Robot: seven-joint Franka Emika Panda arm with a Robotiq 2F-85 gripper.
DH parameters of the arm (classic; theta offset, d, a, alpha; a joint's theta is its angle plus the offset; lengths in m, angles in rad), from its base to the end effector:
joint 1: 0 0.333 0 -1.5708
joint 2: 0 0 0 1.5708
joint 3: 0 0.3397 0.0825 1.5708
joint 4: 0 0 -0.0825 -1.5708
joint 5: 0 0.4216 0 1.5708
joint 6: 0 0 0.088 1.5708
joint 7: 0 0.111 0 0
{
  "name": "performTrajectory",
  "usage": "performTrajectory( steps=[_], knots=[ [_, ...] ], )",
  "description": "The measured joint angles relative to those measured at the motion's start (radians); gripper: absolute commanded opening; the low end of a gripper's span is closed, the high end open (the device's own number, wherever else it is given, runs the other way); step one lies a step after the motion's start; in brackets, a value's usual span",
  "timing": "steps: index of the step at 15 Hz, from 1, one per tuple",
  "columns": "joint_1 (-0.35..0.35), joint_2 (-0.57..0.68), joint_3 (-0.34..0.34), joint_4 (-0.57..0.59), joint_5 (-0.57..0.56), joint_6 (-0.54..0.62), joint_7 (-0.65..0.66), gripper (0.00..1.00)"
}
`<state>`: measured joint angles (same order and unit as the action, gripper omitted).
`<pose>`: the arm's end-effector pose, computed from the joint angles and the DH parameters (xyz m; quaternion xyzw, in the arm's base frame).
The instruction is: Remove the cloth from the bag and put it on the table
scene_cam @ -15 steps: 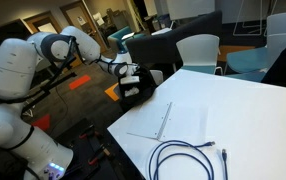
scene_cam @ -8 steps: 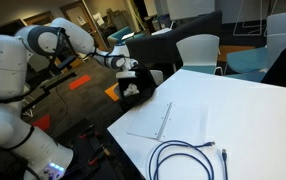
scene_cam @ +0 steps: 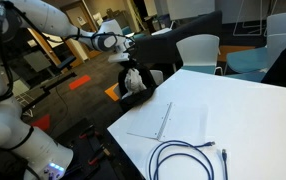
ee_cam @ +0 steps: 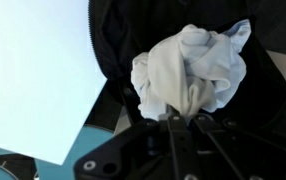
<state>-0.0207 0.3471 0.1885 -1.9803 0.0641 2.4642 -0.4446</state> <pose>0.6504 0.1050 0.3008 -0.9587 -0.2704 -0.0773 0.0430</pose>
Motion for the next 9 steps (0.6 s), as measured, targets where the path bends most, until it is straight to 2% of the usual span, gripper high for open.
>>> performTrajectory(
  steps=[2, 5, 7, 9],
  knots=[
    [-0.047, -0.086, -0.002, -0.032, 0.087, -0.014, -0.029, 0.01],
    [-0.116, -0.205, -0.019, -0.067, 0.297, -0.021, -0.136, 0.01],
    [-0.137, -0.283, -0.069, -0.085, 0.406, -0.023, -0.180, 0.01],
    [-0.142, -0.357, -0.140, -0.098, 0.452, -0.025, -0.185, 0.01]
  ],
)
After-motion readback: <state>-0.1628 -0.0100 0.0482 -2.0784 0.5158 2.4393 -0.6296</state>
